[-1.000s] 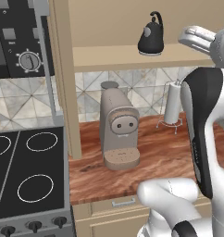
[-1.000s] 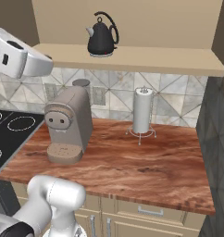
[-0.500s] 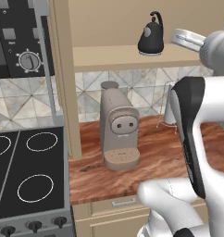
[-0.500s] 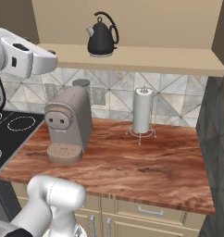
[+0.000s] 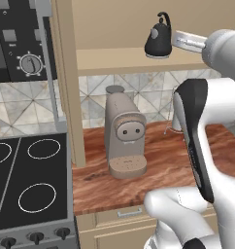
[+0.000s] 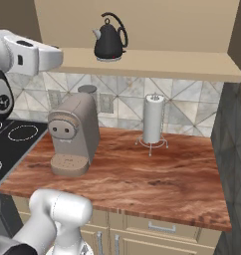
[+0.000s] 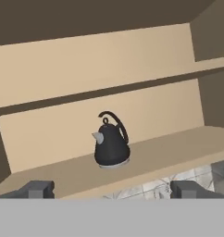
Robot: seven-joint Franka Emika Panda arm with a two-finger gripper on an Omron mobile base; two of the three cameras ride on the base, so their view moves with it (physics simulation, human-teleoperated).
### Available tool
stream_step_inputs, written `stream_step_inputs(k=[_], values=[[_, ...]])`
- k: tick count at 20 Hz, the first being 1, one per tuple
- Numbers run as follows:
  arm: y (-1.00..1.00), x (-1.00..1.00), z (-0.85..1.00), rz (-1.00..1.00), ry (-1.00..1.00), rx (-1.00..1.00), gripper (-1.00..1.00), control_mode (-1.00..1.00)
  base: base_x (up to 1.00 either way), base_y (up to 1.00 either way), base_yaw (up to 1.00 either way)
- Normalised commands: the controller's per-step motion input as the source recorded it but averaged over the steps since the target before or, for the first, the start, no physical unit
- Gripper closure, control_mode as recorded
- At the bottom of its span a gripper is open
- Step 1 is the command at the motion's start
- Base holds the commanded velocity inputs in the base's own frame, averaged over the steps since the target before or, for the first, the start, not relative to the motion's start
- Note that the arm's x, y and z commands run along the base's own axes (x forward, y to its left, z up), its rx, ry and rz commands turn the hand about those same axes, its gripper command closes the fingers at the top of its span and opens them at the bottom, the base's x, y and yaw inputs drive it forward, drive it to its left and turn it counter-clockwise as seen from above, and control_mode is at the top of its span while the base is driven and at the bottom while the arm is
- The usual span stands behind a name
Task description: Open the cabinet, pick the kettle from the cabinet, and place it in the sink.
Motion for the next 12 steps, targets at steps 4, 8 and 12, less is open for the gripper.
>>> stream_step_inputs(k=[4, 8, 12], values=[[0.10, 0.15, 0.16, 0.02, 0.00, -0.11, -1.00, -1.00, 0.00, 0.00, 0.00], [0.07, 0.19, 0.09, 0.00, 0.00, -0.09, -1.00, -1.00, 0.00, 0.00, 0.00], [0.05, 0.21, 0.04, 0.00, 0.00, -0.07, -1.00, -1.00, 0.00, 0.00, 0.00]])
